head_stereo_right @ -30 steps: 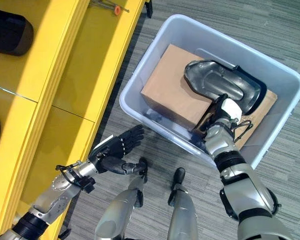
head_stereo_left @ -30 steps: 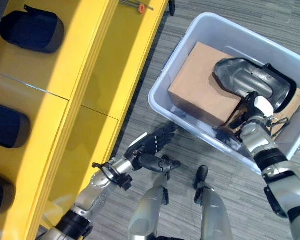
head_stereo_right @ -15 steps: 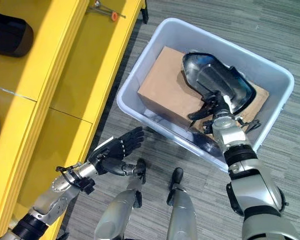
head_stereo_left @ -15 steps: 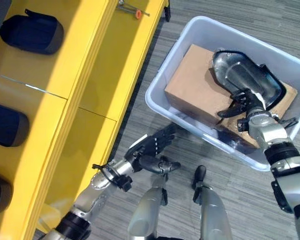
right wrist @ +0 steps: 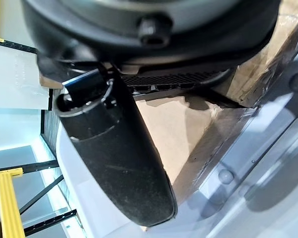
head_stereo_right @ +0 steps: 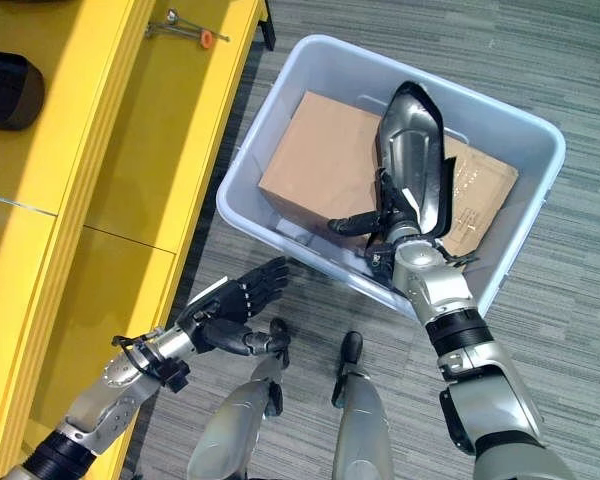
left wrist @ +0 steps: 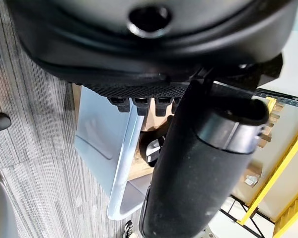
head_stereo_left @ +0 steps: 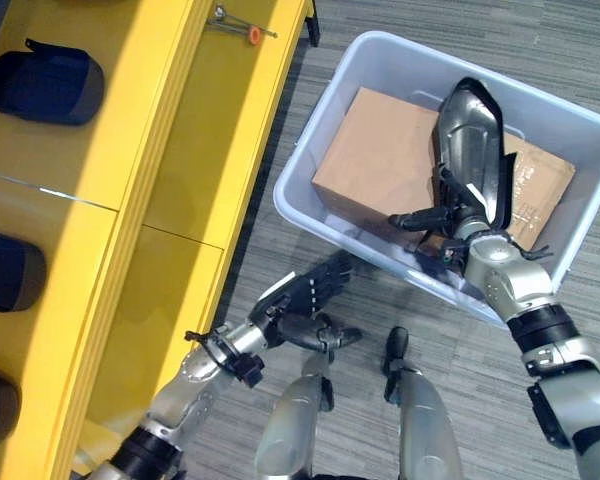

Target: Move parts from the plastic box to the shelf.

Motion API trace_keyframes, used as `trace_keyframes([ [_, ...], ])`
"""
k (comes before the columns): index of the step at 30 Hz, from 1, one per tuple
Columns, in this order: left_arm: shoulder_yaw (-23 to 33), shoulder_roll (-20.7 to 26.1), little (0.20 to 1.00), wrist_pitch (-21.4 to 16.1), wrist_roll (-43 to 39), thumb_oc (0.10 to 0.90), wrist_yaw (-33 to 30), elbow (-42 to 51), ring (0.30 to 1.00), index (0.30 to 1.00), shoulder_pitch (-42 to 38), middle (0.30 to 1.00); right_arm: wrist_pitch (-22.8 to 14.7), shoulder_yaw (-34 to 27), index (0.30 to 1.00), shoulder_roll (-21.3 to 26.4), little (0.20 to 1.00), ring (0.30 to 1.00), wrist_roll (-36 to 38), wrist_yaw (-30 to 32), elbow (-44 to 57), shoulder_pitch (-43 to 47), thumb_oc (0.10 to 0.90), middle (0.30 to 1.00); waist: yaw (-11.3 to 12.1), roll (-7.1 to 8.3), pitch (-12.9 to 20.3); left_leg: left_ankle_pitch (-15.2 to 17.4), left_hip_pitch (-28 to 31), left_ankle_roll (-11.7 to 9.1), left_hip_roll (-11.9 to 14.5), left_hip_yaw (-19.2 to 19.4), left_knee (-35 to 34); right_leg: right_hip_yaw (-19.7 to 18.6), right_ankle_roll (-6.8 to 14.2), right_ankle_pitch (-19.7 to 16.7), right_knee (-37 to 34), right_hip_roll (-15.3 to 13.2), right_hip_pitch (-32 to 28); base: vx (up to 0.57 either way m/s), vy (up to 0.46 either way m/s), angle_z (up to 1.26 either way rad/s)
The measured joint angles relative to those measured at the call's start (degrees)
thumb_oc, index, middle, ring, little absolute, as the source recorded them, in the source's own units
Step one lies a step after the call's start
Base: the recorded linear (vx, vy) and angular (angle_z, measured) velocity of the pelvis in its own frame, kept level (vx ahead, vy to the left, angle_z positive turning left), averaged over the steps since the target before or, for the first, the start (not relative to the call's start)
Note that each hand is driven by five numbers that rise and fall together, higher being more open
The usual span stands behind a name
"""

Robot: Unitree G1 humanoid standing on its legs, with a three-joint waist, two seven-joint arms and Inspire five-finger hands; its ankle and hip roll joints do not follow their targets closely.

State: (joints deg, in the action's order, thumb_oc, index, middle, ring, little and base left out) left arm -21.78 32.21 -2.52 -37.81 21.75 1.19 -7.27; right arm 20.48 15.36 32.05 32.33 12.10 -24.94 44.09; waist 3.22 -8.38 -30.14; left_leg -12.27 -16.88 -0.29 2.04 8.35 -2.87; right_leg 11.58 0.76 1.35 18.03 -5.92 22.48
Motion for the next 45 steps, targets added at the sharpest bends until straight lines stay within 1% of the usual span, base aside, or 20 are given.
trace_keyframes([
  [3,-0.03,0.0,1.0,0.0,0.01,0.9,-0.1,-0.02,1.0,1.0,0.32,1.0,-0.06,0.13,1.0,-0.62,1.0,1.0,1.8,-0.34,2.64,-1.34,0.9,1.0,0.08,0.01,0.0,-0.21,0.01,0.3,0.0,0.01,0.01,0.01,-0.06,0.04,0.01,0.0,-0.01,0.0,0.0,0.0],
  [9,-0.07,0.0,1.0,0.0,0.01,0.9,-0.45,-0.01,1.0,1.0,0.51,1.0,-0.05,0.48,1.0,-2.73,1.0,1.0,4.31,-0.26,3.22,-1.42,0.9,1.0,0.21,0.01,-0.01,-0.23,0.03,0.36,-0.06,0.01,0.01,0.03,-0.03,0.06,0.02,-0.07,-0.08,0.02,0.005,0.0],
  [12,-0.4,0.0,1.0,-0.01,0.0,0.9,-1.17,0.01,1.0,1.0,0.53,1.0,-0.1,2.09,1.0,-2.68,1.0,1.0,4.98,0.0,9.2,-3.47,0.9,1.0,0.21,0.02,-0.01,-0.2,0.1,0.47,-0.11,0.03,0.21,0.03,-0.05,0.11,0.12,-0.11,-0.23,0.05,0.024,0.01],
  [14,-0.54,0.0,1.0,-0.01,0.0,0.9,-1.3,-0.01,1.0,1.0,0.55,1.0,-0.86,3.87,1.0,-3.08,1.0,1.0,5.11,-0.28,14.16,-4.66,0.9,1.0,0.18,0.05,-0.03,-0.17,0.56,0.52,-0.12,0.03,0.57,0.06,-0.05,0.14,0.09,-0.15,-0.87,0.0,0.0,0.0],
  [15,-0.68,0.0,1.0,-0.01,0.0,0.9,-1.35,0.0,1.0,1.0,0.52,1.0,-1.59,4.28,1.0,-4.35,1.0,1.0,6.25,-0.96,15.13,-4.65,0.9,1.0,0.25,0.06,-0.04,-0.1,1.54,0.52,-0.15,-0.04,0.56,0.1,0.01,0.37,0.12,-0.19,-1.87,0.0,0.0,0.0],
  [17,-0.7,0.0,1.0,-0.02,-0.01,0.9,-1.36,0.0,1.0,1.0,0.54,1.0,-2.67,4.36,1.0,-4.97,1.0,1.0,6.97,-1.01,15.78,-4.59,0.9,1.0,0.51,0.06,-0.03,0.08,1.9,0.46,-0.15,-0.05,0.55,0.09,0.02,0.38,0.25,-0.21,-2.19,0.0,0.0,0.0],
  [19,-0.74,0.01,1.0,-0.02,-0.01,0.9,-1.37,0.01,1.0,1.0,0.61,1.0,-3.64,4.34,1.0,-4.76,1.0,1.0,8.37,-1.06,15.77,-4.57,0.9,1.0,1.06,0.06,-0.03,0.31,2.03,0.13,-0.19,-0.19,0.61,0.13,0.02,0.37,0.3,-0.27,-2.4,0.01,0.003,0.02],
  [21,-0.94,0.06,1.0,-0.02,-0.02,0.9,-1.38,0.01,1.0,1.0,0.84,1.0,-4.06,4.3,1.0,-4.67,1.0,1.0,8.43,-0.84,15.77,-4.57,0.9,1.0,1.36,0.06,-0.04,0.46,2.43,0.33,-0.24,-0.39,0.7,0.29,0.05,0.4,0.28,-0.38,-2.98,0.01,0.005,0.02],
  [23,-1.14,0.12,1.0,-0.02,0.11,0.9,-1.38,0.07,1.0,1.0,1.12,1.0,-5.69,4.07,1.0,-4.72,1.0,1.0,10.17,-0.52,15.77,-4.44,0.9,1.0,1.62,0.06,-0.04,0.65,3.05,0.6,-0.37,-0.43,0.68,0.29,0.06,0.4,0.28,-0.47,-3.6,0.02,0.018,0.01],
  [25,-1.11,0.17,1.0,-0.02,-0.05,0.9,-1.42,0.09,1.0,1.0,1.13,1.0,-6.59,4.06,1.0,-4.71,1.0,1.0,10.67,0.03,15.74,-4.35,0.9,1.0,1.61,0.07,-0.04,0.43,3.27,0.3,-0.4,-0.46,0.75,0.34,0.07,0.4,0.23,-0.54,-3.9,0.01,0.016,0.01],
  [29,-1.11,0.19,1.0,0.09,-0.09,0.9,-1.62,0.1,1.0,1.0,1.08,1.0,-7.81,4.07,1.0,-4.88,1.0,1.0,11.19,2.36,15.07,-3.48,0.9,1.0,1.74,0.09,-0.06,0.47,3.77,0.44,-0.58,-0.49,0.68,0.43,0.11,0.41,0.16,-0.69,-4.45,0.01,0.007,0.0],
  [31,-1.17,0.2,1.0,0.12,-0.1,0.9,-1.61,0.3,1.0,1.0,0.8,1.0,-8.83,3.51,1.0,-4.76,1.0,1.0,11.18,4.71,12.5,-2.39,0.9,1.0,1.69,0.1,-0.06,0.58,5.01,0.58,-0.76,-0.68,0.62,0.53,0.37,0.64,0.11,-0.85,-5.75,0.04,0.03,0.06],
  [34,-1.47,0.34,1.0,0.18,-0.2,0.9,-1.62,0.51,1.0,1.0,0.63,1.0,-9.89,2.8,1.0,-4.77,1.0,1.0,10.86,5.37,6.13,0.65,0.9,1.0,1.81,0.1,-0.06,0.81,6.12,0.67,-1.05,-0.91,0.63,0.72,0.52,0.89,0.13,-1.14,-7.11,0.03,0.017,0.06],
  [36,-1.74,0.41,1.0,0.17,-0.25,0.9,-1.58,1.19,1.0,1.0,0.71,1.0,-11.33,1.3,1.0,-4.36,1.0,1.0,10.09,5.34,3.69,1.5,0.9,1.0,1.91,0.1,-0.06,0.95,6.5,0.72,-1.1,-1.01,0.61,0.78,0.61,0.97,0.03,-1.29,-7.51,0.0,0.009,0.03],
  [39,-2.36,1.01,1.0,0.18,-0.26,0.9,-1.61,1.32,1.0,1.0,0.82,1.0,-13.61,0.16,1.0,-4.06,1.0,1.0,6.65,4.39,3.99,1.5,0.9,1.0,1.79,0.1,-0.06,1.04,6.46,0.86,-1.15,-0.99,0.61,0.74,0.67,0.98,-0.01,-1.43,-7.5,0.0,0.0,0.0],
  [40,-2.9,1.3,1.0,0.17,-0.32,0.9,-1.55,1.43,1.0,1.0,0.82,1.0,-14.12,0.78,1.0,-2.67,1.0,1.0,-2.68,2.59,4.54,1.47,0.9,1.0,1.79,0.11,-0.07,1.05,6.39,0.88,-1.19,-1.01,0.61,0.79,0.69,0.99,-0.05,-1.47,-7.48,0.0,0.0,0.0],
  [41,-3.01,1.3,1.0,0.17,-0.34,0.9,-1.55,1.48,1.0,1.0,0.85,1.0,-14.12,0.86,1.0,-1.77,1.0,1.0,-7.31,2.0,5.06,1.46,0.9,1.0,1.74,0.14,-0.09,1.05,6.31,0.88,-1.17,-1.01,0.61,0.8,0.69,0.99,-0.11,-1.46,-7.43,0.0,0.0,0.0],
  [42,-3.01,1.3,1.0,0.14,-0.34,0.9,-1.55,1.61,1.0,1.0,0.95,1.0,-14.09,2.07,1.0,0.16,1.0,1.0,-13.07,1.82,6.51,1.37,0.9,1.0,1.75,0.15,-0.1,1.08,6.12,0.9,-1.19,-1.01,0.61,0.82,0.71,1.01,-0.1,-1.48,-7.25,0.0,0.0,0.0],
  [43,-3.05,1.3,1.0,0.06,-0.36,0.9,-1.58,1.57,1.0,1.0,1.35,1.0,-14.11,2.93,1.0,1.91,1.0,1.0,-20.58,2.41,8.94,1.31,0.9,1.0,1.74,0.18,-0.12,1.07,5.94,0.91,-1.19,-1.03,0.6,0.86,0.72,1.03,-0.15,-1.46,-7.12,0.0,0.0,0.0],
  [45,-3.26,1.3,1.0,0.06,-0.36,0.9,-1.57,1.59,1.0,1.0,1.43,1.0,-14.64,2.46,1.0,1.91,1.0,1.0,-23.46,2.89,9.37,1.51,0.9,1.0,1.63,0.18,-0.12,1.12,6.01,0.94,-1.2,-0.92,0.61,0.73,0.74,1.07,-0.19,-1.37,-7.13,-0.02,0.016,-0.03],
])
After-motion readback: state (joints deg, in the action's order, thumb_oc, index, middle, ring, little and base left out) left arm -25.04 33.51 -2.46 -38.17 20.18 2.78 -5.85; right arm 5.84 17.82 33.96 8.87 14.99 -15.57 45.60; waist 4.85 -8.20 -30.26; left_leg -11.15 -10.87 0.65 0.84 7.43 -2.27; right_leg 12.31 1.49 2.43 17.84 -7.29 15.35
